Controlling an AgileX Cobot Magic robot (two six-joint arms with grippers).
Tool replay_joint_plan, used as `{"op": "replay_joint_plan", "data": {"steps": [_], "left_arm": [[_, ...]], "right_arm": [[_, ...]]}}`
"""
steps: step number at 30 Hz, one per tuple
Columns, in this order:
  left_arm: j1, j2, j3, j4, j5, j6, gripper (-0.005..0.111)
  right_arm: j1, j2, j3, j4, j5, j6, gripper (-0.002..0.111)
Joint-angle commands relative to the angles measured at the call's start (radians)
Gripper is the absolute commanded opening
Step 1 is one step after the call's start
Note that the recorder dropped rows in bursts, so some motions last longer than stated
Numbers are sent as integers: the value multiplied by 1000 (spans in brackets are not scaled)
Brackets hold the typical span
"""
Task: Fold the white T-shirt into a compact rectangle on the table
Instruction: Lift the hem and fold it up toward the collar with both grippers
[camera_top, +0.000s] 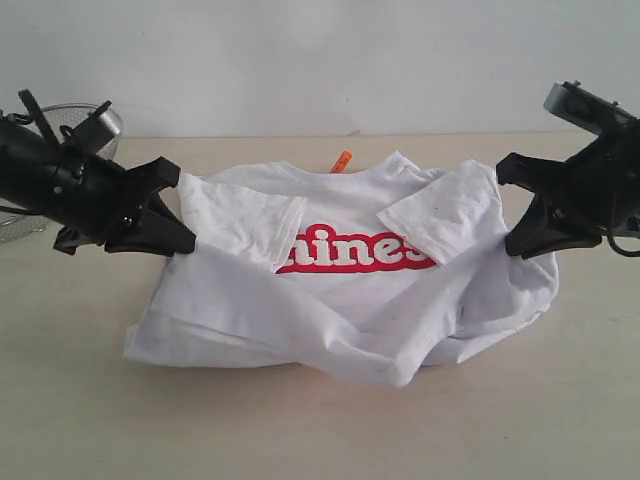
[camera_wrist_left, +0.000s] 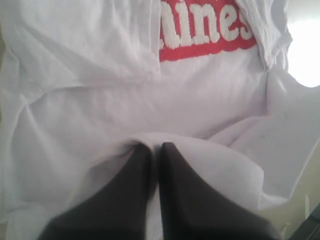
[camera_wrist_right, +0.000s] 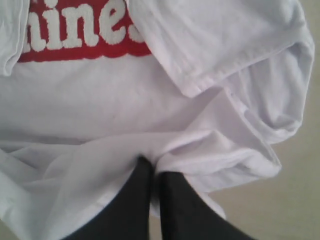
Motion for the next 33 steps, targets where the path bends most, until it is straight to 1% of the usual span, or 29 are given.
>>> {"op": "replay_joint_plan", "data": {"steps": [1, 7, 13, 20, 28, 33], "left_arm": [[19, 44, -75, 6, -13, -12, 5], [45, 116, -174, 6, -17, -16, 5], [45, 175, -294, 2, -17, -31, 5], [45, 231, -394, -5, -11, -57, 5], [45, 270, -448, -5, -22, -63, 5], [45, 293, -475, -5, -24, -63, 5]], "right_arm": [[-3, 52, -32, 11, -67, 2, 0], [-3, 117, -105, 44, -90, 0, 0], [-3, 166, -182, 67, -92, -2, 0], [-3, 174, -251, 71, -106, -2, 0], [-3, 245, -337, 71, -109, -2, 0], [-3, 261, -356, 73, -138, 3, 0]]}}
